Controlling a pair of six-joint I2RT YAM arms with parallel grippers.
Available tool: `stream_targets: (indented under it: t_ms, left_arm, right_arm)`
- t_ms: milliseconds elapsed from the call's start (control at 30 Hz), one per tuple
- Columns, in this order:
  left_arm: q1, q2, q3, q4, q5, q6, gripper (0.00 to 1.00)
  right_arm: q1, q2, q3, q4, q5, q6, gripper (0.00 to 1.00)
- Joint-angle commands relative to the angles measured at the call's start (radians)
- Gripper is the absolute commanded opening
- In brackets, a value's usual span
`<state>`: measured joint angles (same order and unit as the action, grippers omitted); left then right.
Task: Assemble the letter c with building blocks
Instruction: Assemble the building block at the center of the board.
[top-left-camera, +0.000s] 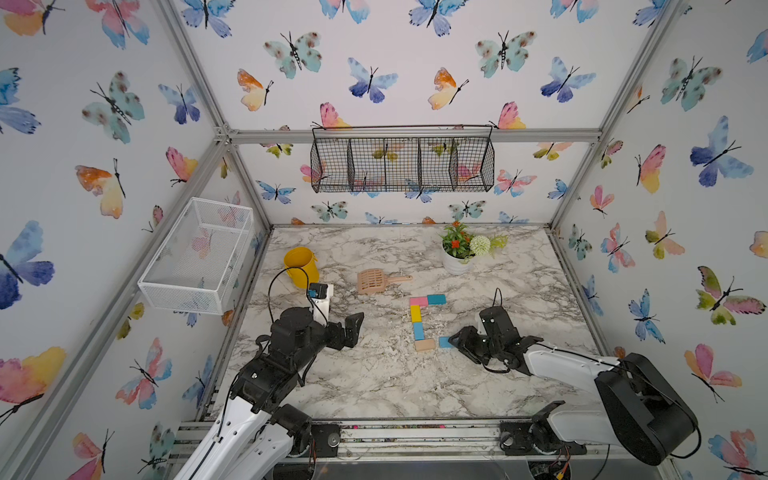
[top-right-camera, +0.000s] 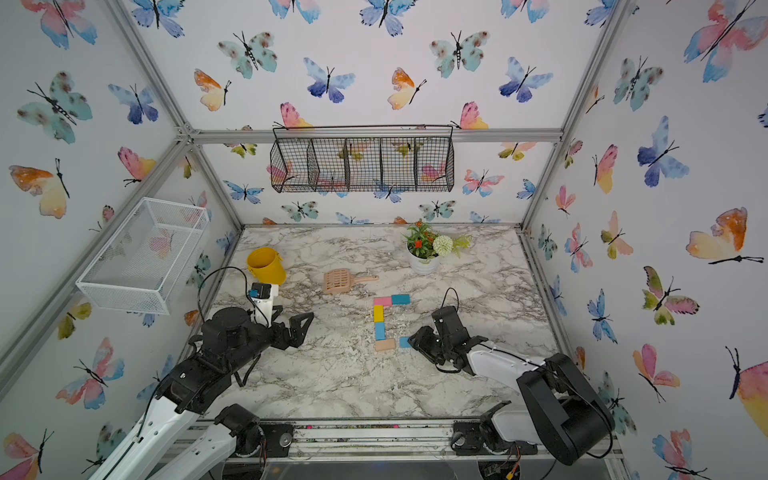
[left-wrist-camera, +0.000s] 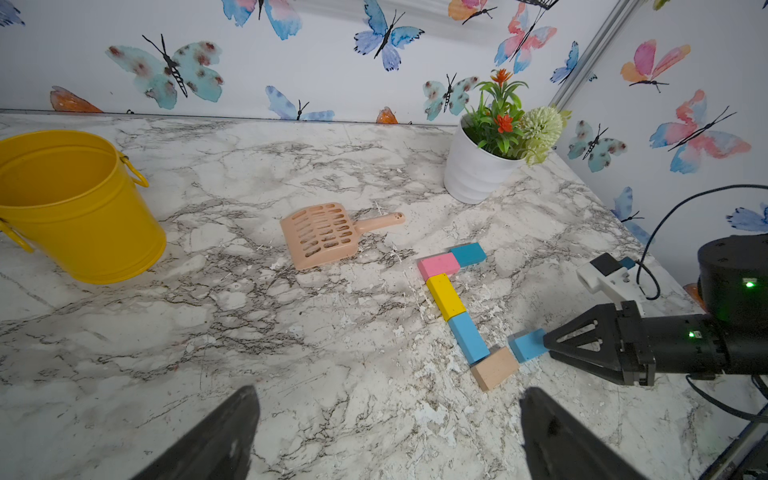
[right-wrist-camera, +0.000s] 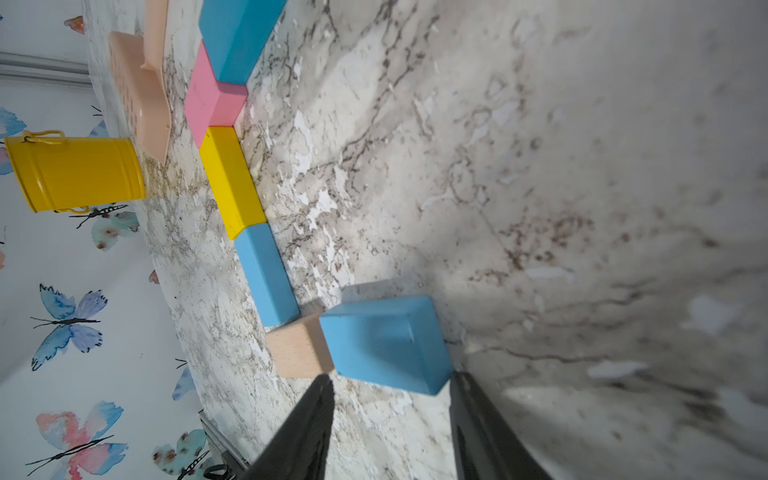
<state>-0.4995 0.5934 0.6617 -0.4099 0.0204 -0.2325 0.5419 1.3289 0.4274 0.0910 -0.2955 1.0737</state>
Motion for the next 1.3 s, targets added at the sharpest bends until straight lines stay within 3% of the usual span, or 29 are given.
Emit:
stream_targets:
  t_ms: [0, 267, 567, 1000, 1267]
  left_arm:
    - [-0.004, -0.013, -0.01, 0.001, -0.016, -0.004, 0.98]
    - [-0.004, -0.013, -0.009, 0.001, -0.017, -0.004, 0.98]
    - [-0.005, -0.014, -0.01, 0.001, -0.017, -0.004, 0.98]
    - [-0.005, -0.017, -0.011, 0.001, -0.019, -0.004, 0.98]
    - [-0.006, -0.017, -0.011, 0.0, -0.02, -0.004, 0.98]
  right_arm:
    - [-0.008, 0.022, 0.01, -0.005, 0.016, -0.015, 0.5]
    - [-0.011, 0.019, 0.023, -0.027, 0.014, -0.026, 0.49]
    - [-0.05, -0.045, 0.056, -0.182, 0.099, -0.123, 0.49]
    - [-0.107, 0.146, 0.272, -0.315, -0.042, -0.489, 0.3]
    - [-0.115, 0.174, 0.295, -0.346, -0.065, -0.545, 0.28]
